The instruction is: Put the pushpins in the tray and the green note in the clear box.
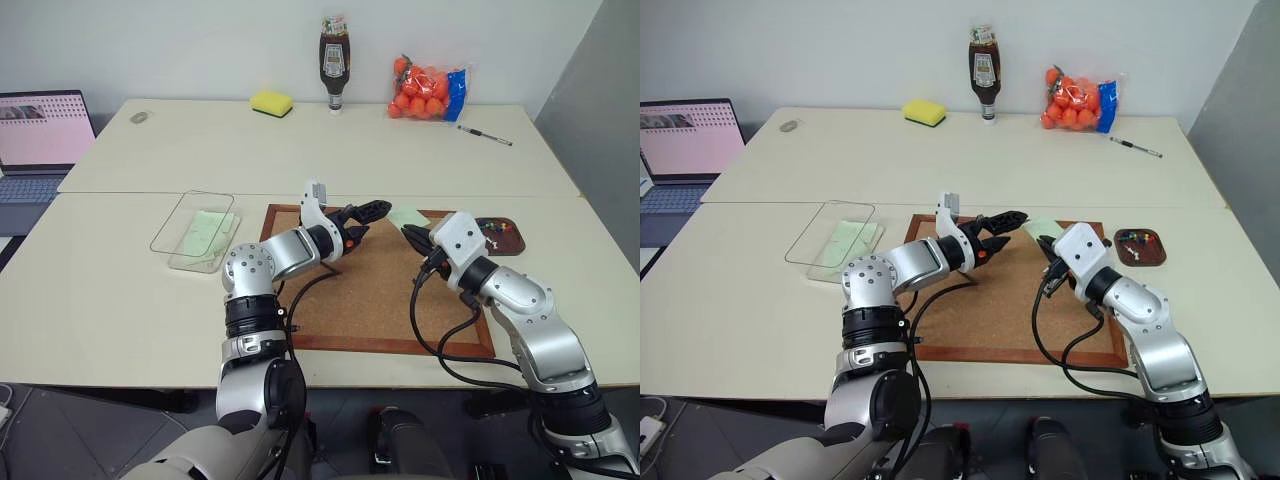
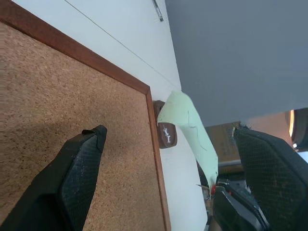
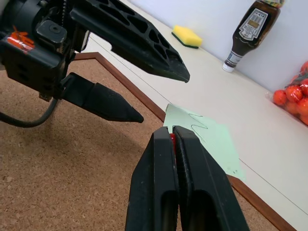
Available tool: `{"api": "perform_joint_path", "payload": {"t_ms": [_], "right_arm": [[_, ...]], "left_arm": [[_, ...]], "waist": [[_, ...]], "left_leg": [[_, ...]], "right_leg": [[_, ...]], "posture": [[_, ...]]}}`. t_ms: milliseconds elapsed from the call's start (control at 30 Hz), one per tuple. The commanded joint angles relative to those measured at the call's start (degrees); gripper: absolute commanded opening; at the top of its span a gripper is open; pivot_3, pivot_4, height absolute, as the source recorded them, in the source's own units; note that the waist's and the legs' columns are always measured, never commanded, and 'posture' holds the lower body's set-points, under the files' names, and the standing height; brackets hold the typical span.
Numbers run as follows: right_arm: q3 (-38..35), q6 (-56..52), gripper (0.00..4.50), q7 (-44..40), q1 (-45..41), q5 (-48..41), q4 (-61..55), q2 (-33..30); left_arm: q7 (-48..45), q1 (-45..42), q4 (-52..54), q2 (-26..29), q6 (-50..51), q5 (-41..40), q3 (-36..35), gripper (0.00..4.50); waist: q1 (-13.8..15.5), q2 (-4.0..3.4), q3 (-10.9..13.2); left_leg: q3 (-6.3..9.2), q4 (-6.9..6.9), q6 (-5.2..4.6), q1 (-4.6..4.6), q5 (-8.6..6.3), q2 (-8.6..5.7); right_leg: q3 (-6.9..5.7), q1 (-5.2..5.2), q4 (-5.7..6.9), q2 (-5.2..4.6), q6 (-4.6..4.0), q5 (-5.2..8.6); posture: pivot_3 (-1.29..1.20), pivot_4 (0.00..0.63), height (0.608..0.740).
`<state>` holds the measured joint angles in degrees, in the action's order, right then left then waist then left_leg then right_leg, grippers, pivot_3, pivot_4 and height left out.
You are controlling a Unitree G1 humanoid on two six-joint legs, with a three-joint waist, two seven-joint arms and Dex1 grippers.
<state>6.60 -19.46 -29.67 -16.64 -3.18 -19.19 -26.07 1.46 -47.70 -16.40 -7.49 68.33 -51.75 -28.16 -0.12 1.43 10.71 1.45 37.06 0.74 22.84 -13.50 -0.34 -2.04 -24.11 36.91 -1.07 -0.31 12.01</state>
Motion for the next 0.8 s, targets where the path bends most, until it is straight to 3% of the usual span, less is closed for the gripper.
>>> {"api": "perform_joint_path", "payload": {"t_ms": [33,167,600,800], "right_arm": [[0.77,2.02,0.0,-0.44,-0.15,1.37,-2.97,-0.72],[0.93,2.06,0.0,-0.45,-0.1,1.62,-3.07,-0.67],[0.9,1.96,0.0,-0.54,-0.16,1.94,-3.17,-0.5],[0.97,2.03,0.0,-0.47,-0.17,2.04,-3.12,-0.44]], "left_arm": [[2.72,-2.94,-1.08,-5.66,-0.24,-5.24,-1.45,4.47],[4.73,-2.66,-1.62,-5.73,1.05,-8.46,-0.75,4.07],[8.16,-2.03,-2.97,-5.19,1.92,-13.45,1.59,4.07],[9.92,-2.26,-4.07,-5.63,-0.66,-14.86,1.34,3.06]], "waist": [[0.02,0.0,0.0],[0.08,0.0,0.0],[0.11,0.0,0.0],[0.12,0.0,0.0]], "left_leg": [[0.0,0.0,0.0,0.0,0.0,0.0],[0.0,0.0,0.01,0.0,0.01,-0.01],[0.02,0.0,0.11,-0.03,0.06,-0.02],[0.01,0.0,0.12,-0.03,0.07,-0.02]], "right_leg": [[0.0,0.0,0.0,0.0,0.0,0.0],[0.0,0.0,0.0,-0.01,0.0,0.0],[-0.01,0.01,0.04,-0.02,0.0,0.0],[0.0,0.02,0.03,-0.03,0.0,0.0]], "posture": [[0.0,0.15,0.74],[0.0,0.15,0.74],[0.0,0.15,0.74],[0.0,0.15,0.74]]}}
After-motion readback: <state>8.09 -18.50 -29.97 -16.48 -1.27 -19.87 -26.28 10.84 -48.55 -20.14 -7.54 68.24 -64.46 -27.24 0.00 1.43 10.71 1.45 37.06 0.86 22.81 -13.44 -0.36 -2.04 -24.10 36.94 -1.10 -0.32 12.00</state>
